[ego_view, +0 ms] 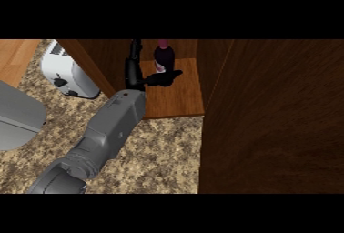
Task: Pick up the wine, place it into the cabinet and close the cabinet
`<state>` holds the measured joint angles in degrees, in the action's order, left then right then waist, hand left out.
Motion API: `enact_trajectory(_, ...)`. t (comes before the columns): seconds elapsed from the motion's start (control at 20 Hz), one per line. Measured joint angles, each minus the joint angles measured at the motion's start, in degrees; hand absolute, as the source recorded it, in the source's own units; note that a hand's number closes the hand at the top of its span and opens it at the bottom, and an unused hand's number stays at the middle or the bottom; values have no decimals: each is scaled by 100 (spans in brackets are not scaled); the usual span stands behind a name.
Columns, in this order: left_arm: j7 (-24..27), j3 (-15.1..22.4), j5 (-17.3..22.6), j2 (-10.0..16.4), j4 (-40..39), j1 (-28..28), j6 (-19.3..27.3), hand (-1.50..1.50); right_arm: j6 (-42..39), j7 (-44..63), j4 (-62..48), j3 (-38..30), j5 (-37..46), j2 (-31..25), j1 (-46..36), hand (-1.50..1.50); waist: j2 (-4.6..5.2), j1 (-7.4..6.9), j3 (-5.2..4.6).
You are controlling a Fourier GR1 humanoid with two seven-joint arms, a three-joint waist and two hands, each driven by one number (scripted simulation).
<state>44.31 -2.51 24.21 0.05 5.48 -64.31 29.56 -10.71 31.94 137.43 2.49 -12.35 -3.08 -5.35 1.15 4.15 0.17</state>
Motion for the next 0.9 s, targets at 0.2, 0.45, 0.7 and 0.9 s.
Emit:
enact_trajectory(0.2,132,-79,29,-9,71,45,-2,-150,-56,-16,-6,-46,-10,-46,12,-150,1,7,2)
enact_trajectory(0.45,270,-150,41,-6,119,73,-67,-150,-74,34,1,-34,-26,-70,-47,-150,2,26,4)
enact_trajectory(0.7,386,-139,-6,-10,128,121,-300,-150,-57,38,7,-31,-36,-52,-57,-150,3,35,1)
enact_trajectory(0.9,435,-100,-56,-11,118,134,-509,-150,-58,66,6,-19,-43,-45,5,-150,2,27,-3)
